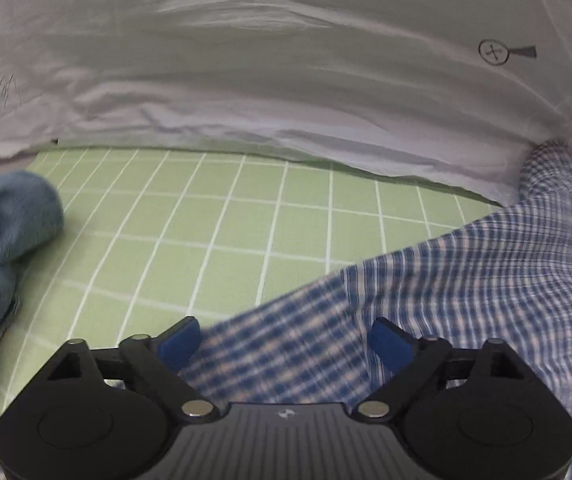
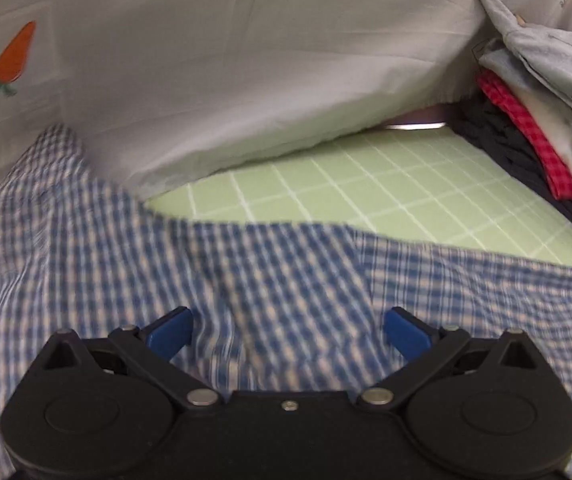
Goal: Fold clothes
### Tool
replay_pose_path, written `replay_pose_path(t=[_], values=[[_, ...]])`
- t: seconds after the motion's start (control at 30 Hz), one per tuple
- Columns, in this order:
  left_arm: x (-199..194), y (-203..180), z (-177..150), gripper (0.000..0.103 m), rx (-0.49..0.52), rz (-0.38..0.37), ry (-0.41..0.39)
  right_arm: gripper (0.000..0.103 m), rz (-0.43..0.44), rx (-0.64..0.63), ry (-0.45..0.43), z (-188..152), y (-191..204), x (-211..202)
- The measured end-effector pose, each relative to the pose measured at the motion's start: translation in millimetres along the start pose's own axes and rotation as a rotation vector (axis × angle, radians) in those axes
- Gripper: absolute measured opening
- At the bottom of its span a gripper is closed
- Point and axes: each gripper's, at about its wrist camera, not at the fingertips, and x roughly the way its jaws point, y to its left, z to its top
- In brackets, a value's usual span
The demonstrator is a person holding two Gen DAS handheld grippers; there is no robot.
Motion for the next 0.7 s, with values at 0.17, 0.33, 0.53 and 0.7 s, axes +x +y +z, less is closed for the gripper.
replay_pose_path(t=[0.17,0.33,0.53,0.7], values=[[17,-3,14,0.103,-0.022,0.016,-0.034,0.103,-0.021,0.018,-0.023,26,0,29],[16,8,22,0.103,-0.048,-0.032,0.002,0.103,-0.03,0.022,-0.011,43,-3,36],[-48,54,0,0.103,-0.162,-0.091,-0.068,0.103,-0.044,-0.013,-0.093,20,-11,-39],[-112,96,-53,0.103,-0.192,-0.027,-0.048,0.103,0.022,-0.086,-0.024,-54,-22,-120]])
